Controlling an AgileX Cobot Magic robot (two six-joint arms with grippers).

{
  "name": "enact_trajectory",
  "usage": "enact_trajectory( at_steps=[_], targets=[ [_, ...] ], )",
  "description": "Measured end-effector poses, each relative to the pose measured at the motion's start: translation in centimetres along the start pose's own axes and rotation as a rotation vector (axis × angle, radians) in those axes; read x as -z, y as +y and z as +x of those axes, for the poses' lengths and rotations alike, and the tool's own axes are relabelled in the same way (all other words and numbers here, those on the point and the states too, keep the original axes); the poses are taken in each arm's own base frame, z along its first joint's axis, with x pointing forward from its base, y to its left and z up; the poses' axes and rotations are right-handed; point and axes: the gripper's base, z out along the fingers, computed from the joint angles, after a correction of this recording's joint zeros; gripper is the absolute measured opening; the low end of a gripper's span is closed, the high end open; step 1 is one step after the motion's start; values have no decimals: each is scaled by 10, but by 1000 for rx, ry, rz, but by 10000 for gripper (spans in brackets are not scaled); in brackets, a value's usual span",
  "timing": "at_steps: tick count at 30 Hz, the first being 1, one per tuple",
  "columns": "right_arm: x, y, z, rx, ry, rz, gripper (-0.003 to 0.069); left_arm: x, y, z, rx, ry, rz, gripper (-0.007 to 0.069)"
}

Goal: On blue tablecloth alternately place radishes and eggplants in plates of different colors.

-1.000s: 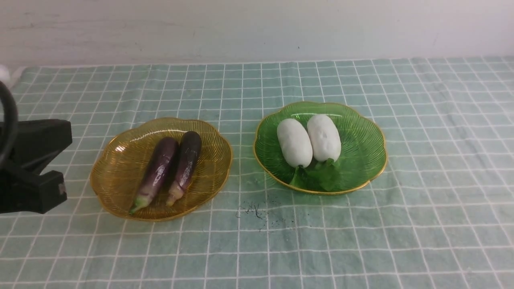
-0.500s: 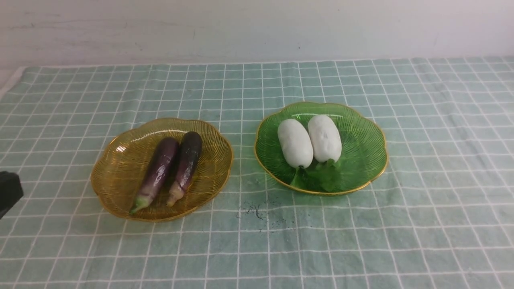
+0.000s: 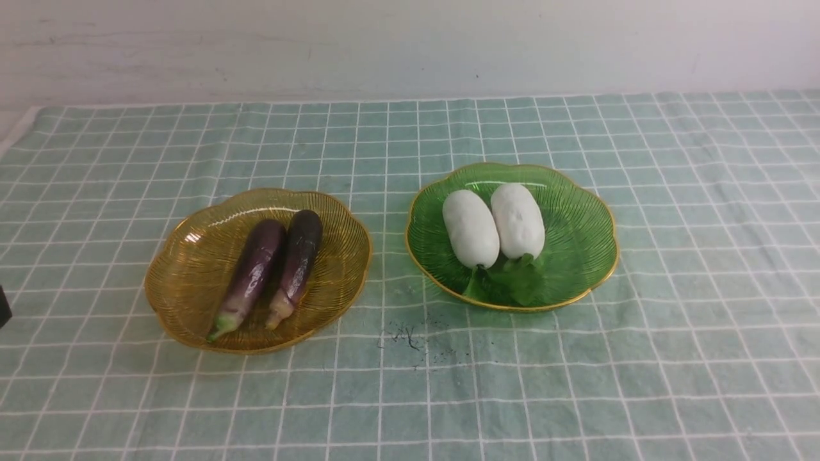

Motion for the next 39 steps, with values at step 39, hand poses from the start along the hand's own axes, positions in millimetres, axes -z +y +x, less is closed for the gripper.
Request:
enact_trajectory(
  at_steps=[39],
  targets=[
    [0, 0, 0, -1, 2, 0, -13, -29, 18, 177, -74, 93, -224, -8]
  ],
)
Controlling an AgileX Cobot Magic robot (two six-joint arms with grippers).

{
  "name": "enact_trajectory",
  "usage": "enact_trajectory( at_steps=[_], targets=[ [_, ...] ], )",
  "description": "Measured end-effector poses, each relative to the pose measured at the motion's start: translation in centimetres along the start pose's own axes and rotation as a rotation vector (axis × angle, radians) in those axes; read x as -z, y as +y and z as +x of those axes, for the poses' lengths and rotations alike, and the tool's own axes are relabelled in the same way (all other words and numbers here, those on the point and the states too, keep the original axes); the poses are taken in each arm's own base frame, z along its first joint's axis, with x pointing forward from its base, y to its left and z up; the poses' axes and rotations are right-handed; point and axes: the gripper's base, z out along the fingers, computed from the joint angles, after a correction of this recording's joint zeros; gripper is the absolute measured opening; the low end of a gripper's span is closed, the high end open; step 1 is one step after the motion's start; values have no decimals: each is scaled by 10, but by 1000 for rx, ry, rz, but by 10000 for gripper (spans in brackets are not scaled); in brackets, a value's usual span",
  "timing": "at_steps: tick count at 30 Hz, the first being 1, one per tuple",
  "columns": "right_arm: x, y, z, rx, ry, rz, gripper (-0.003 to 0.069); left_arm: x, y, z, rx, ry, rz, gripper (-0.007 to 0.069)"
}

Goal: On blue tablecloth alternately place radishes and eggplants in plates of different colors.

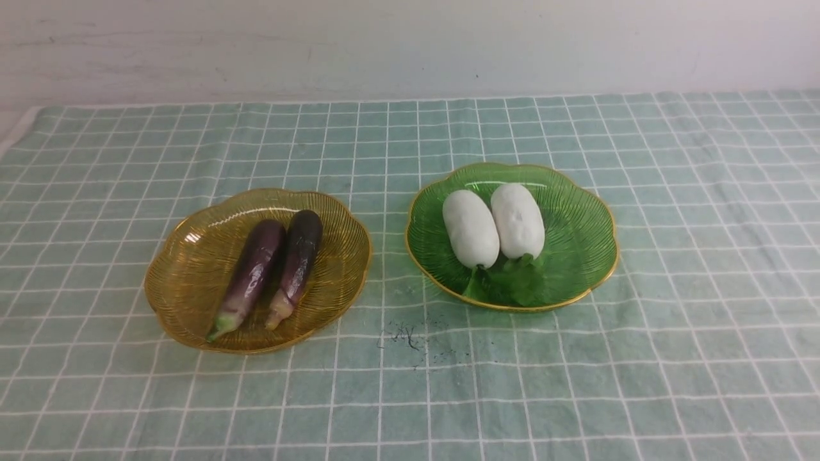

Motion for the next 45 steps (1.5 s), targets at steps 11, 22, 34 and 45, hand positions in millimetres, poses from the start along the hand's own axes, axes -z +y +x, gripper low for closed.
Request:
enact_trajectory(
  at_steps=[11, 22, 34, 45],
  targets=[
    [0, 0, 1, 21, 9, 3, -13, 0, 0, 0, 0, 1, 0, -8],
    [-3, -18, 94, 114, 332, 261, -13, 0, 0, 0, 1, 1, 0, -8],
    [4, -27, 121, 103, 433, 392, -13, 0, 0, 0, 1, 1, -1, -8],
    [4, -27, 121, 103, 433, 393, -13, 0, 0, 0, 1, 1, -1, -8]
  ],
)
